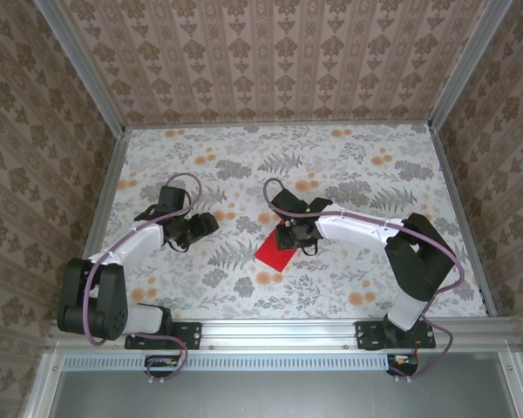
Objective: Fold a paper plane with a square sheet of paper (pick it up from the middle)
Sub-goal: Rotate the square sheet of paper at the center of the table.
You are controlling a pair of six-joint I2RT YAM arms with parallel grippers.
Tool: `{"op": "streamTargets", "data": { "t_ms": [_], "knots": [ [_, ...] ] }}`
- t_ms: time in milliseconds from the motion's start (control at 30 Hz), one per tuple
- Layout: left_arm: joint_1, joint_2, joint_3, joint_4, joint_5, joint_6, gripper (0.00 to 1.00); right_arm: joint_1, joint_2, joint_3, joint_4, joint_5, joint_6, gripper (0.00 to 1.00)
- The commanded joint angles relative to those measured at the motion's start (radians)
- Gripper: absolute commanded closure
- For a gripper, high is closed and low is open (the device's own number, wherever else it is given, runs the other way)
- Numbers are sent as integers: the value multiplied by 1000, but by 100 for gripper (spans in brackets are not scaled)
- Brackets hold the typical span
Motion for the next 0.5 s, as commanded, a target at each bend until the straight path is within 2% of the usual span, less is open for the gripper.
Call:
{"op": "streamTargets", "data": {
  "t_ms": [0,133,467],
  "knots": [
    [-25,21,38,-4,19,22,27,-21,48,47,-31,156,169,55],
    [-46,37,46,1,20,18,26,-41,93,80,-31,194,241,53],
    [-84,58,61,7,30,47,26,-62,236,172,-53,179,227,50]
  ]
}}
